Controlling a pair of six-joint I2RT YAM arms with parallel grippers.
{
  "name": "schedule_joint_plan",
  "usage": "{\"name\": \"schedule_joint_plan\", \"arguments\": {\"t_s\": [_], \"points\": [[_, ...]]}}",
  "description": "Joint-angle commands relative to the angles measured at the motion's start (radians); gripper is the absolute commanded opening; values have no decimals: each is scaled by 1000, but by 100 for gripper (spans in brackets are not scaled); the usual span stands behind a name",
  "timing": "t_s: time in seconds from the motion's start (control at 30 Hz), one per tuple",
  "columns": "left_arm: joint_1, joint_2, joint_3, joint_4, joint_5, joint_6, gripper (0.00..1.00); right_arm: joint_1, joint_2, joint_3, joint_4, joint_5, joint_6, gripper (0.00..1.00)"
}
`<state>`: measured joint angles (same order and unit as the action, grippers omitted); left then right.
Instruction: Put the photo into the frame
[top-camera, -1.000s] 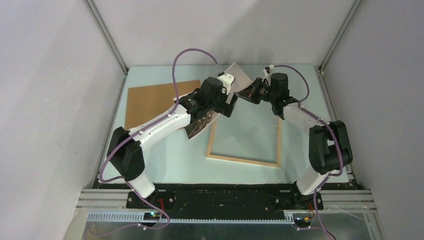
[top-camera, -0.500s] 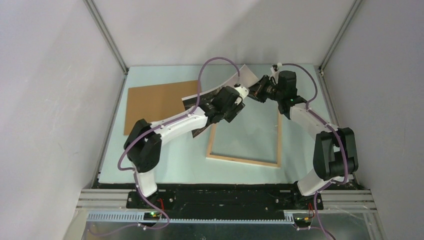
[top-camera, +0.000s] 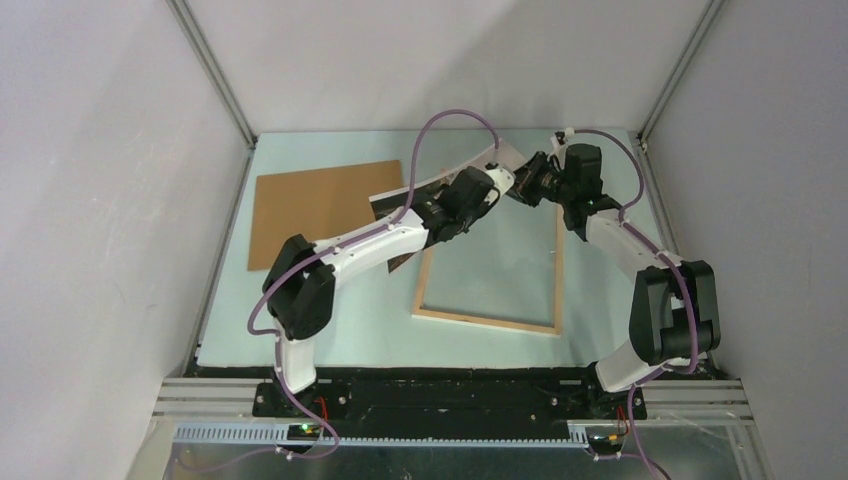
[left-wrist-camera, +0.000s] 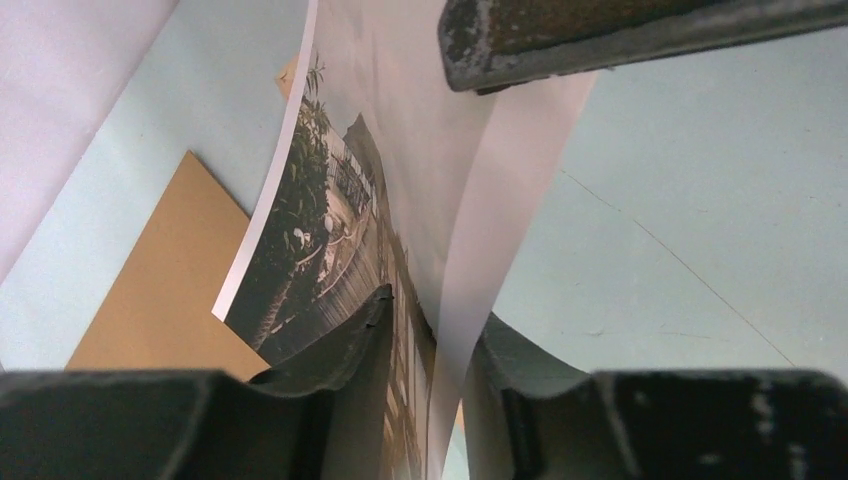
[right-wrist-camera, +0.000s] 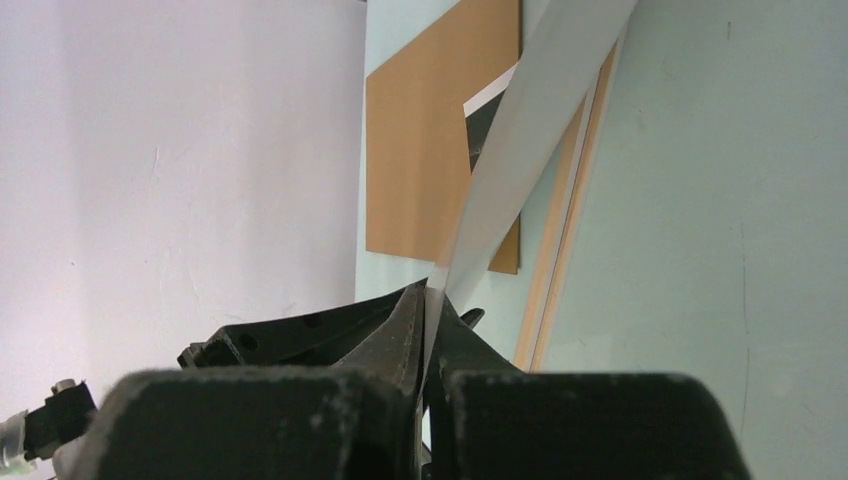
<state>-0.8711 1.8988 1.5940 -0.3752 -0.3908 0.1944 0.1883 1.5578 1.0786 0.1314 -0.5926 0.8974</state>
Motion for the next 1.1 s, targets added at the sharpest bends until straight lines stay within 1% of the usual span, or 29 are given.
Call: {"name": "schedule_joint_plan", "arguments": {"t_s": [0.0,0.07,0.13,0.17,0.23,0.27,0.3,0.33,0.37,0.4,0.43,0.47,0.5,0.53,0.57,0.67,0.73,0.87,0.93,0.97,1.07], "points": [[-4,14,54,25,-23,24,32,-6,-44,-12,17,-24,-5,0],[-4,18,61,25,-22,27,24,-9,-47,-12,17,-26,-6,0],[-3,18,68,25,-24,29,10,-12,-51,-15,20,-28,-6,0],[-3,16,72,24,-26,31,5,-13,-53,-16,21,-29,-8,0],[-4,9,80,23,-33,39,0,-17,-59,-16,22,-31,-10,2],[-4,-1,81,23,-37,42,0,-22,-67,-16,22,-31,-11,4],[-3,-14,85,23,-38,49,0,-24,-75,-16,22,-31,-14,9],[-4,-23,85,22,-39,52,0,-30,-82,-17,20,-32,-16,12],[-4,-41,84,24,-41,59,0,-34,-93,-15,16,-31,-19,18],[-3,-51,81,24,-43,63,0,-43,-99,-15,12,-31,-22,22],[-3,-72,79,23,-43,70,0,-47,-113,-15,10,-29,-27,29],[-4,-83,75,23,-44,74,0,-58,-121,-16,2,-28,-30,33],[-4,-103,74,23,-45,77,0,-63,-138,-16,-1,-27,-36,41],[-4,-114,71,23,-47,80,0,-75,-146,-16,-8,-26,-38,46],[-3,-137,69,22,-47,81,0,-81,-166,-16,-12,-27,-42,54],[-4,-184,65,21,-38,74,0,-125,-207,-17,-31,-33,-52,71],[-4,-222,65,13,-20,59,0,-165,-243,-17,-47,-35,-56,75],[-2,-301,62,-13,59,5,0,-264,-302,-18,-70,-46,-60,77],[-2,-355,63,-30,124,-31,0,-309,-330,-26,-68,-47,-65,77],[-1,-368,64,-37,178,-43,0,-339,-334,-35,-68,-46,-69,77],[3,-410,103,-85,278,-125,0,-401,-343,-51,-62,-54,-85,77]]}}
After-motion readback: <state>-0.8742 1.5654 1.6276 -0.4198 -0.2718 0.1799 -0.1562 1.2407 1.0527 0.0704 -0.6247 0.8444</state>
